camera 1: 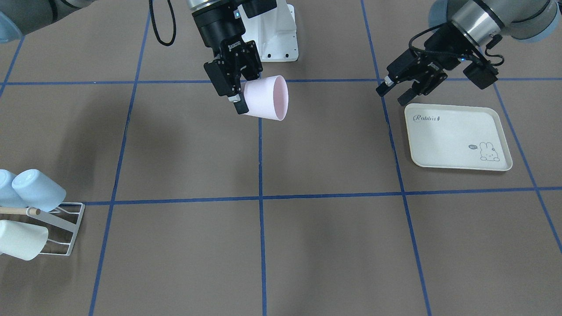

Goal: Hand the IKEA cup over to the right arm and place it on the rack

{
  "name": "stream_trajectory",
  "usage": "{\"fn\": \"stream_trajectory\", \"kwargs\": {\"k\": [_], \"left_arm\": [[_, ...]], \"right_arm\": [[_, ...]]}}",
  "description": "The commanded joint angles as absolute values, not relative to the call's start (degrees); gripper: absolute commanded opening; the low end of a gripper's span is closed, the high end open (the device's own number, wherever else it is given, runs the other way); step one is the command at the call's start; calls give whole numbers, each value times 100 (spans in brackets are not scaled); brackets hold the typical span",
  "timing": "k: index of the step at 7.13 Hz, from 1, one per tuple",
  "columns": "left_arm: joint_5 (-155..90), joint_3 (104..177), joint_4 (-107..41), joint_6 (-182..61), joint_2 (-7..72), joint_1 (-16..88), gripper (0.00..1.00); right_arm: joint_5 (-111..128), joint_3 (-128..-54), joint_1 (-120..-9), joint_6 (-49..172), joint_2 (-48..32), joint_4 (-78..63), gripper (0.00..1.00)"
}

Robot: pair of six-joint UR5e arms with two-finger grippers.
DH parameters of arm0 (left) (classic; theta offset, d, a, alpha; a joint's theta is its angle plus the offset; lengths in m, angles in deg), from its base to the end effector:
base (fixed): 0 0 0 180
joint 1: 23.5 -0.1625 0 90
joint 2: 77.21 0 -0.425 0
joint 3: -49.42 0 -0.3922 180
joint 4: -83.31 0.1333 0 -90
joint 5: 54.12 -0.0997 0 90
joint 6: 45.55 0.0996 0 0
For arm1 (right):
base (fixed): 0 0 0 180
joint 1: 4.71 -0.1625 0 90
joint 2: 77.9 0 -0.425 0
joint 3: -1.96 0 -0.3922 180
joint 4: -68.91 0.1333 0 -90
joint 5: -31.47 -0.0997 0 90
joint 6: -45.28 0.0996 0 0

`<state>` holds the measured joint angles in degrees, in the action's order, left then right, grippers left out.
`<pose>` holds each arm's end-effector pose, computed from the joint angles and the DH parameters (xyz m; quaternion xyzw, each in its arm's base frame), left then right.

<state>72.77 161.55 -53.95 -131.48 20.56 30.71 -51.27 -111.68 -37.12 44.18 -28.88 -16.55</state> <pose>0.2312 -0.4464 0.3086 0.0720 0.6371 -0.1355 0.7553 -0.4069 -0.4311 0.0710 0.5236 -0.2221 -0.3714 0.7339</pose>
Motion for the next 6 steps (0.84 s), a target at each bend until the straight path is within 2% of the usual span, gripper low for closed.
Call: {"fn": "stream_trajectory", "kwargs": {"k": [1, 4, 6], "left_arm": [[7270, 16139, -5187, -11942, 1501, 3344, 100], [7270, 15999, -4984, -10716, 1059, 3627, 100], [7288, 15981, -4932, -10507, 1024, 3740, 100]], "right_arm": [[-5388, -11178, -4187, 3513, -2894, -2606, 43], [-5318, -11624, -4793, 1381, -2702, -4283, 42], [-5291, -11661, -5206, 331, -2465, -4570, 43]]}}
